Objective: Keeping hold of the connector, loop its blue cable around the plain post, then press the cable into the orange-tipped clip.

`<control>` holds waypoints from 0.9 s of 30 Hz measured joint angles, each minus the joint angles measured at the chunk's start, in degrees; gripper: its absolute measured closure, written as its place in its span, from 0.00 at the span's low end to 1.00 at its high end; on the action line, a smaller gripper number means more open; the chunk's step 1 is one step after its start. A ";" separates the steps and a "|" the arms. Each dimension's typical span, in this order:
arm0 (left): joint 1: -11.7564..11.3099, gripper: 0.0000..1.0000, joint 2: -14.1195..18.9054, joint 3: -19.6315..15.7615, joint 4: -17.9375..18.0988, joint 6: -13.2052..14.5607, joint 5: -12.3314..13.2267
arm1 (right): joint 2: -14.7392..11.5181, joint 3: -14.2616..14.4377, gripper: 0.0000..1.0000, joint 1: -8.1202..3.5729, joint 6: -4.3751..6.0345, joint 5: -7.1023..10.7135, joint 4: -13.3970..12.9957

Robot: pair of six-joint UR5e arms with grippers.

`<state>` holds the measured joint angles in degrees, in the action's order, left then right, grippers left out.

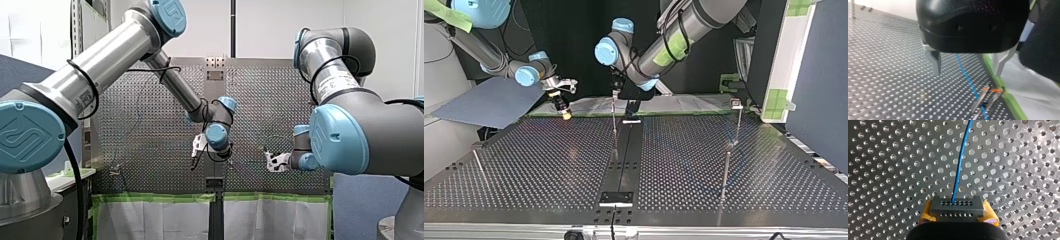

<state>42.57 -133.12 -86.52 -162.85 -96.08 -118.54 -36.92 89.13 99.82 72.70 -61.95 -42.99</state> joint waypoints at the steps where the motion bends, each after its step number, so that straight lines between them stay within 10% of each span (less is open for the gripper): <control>1: -0.06 0.00 0.55 -0.55 0.49 -0.30 -0.03 | 0.03 0.01 1.00 0.02 0.00 0.03 0.04; 27: 0.54 0.00 15.68 -15.66 15.57 -2.48 1.79 | 0.29 0.00 1.00 0.40 0.00 0.07 0.27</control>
<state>43.11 -117.44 -102.18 -147.29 -98.56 -116.76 -36.63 89.13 100.22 72.70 -61.89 -42.72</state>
